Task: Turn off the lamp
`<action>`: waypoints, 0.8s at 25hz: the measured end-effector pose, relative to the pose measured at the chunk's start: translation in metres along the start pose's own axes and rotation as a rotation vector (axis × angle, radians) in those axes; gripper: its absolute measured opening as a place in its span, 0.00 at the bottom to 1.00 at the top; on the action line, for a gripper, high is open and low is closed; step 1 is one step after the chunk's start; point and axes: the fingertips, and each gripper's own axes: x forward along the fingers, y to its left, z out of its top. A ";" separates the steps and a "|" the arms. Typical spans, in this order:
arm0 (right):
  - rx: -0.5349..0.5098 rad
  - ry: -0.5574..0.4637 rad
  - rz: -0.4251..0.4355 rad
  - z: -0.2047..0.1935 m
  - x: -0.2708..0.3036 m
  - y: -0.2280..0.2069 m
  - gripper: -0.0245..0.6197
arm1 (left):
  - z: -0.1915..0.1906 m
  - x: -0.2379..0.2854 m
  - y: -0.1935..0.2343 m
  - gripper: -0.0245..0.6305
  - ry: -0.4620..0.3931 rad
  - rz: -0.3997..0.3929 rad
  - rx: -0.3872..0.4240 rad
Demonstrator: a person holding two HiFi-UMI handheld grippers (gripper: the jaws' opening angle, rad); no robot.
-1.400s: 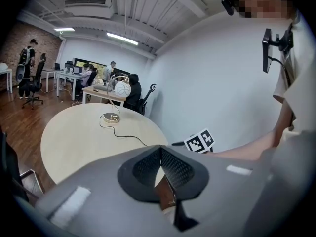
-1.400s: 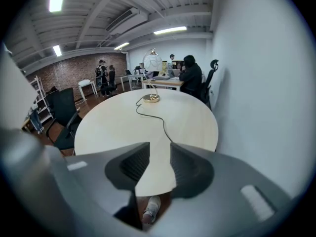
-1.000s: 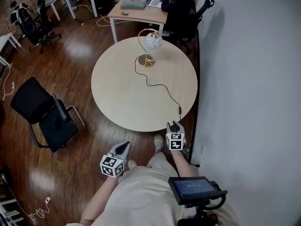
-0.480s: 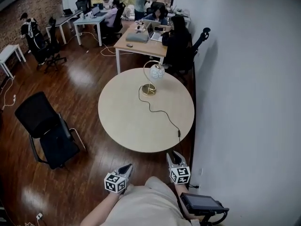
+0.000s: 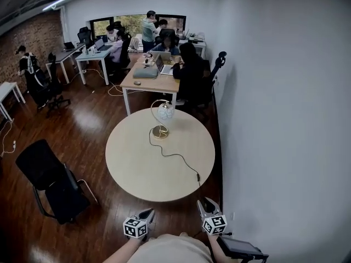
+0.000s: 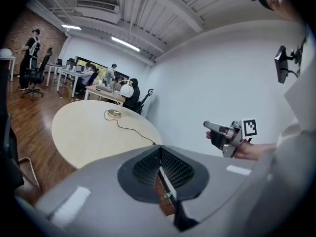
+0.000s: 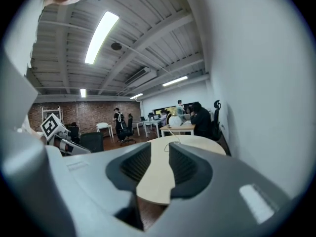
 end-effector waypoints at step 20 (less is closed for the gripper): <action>-0.053 0.241 -0.163 -0.073 -0.029 -0.066 0.05 | -0.027 0.051 -0.051 0.04 0.147 -0.061 0.080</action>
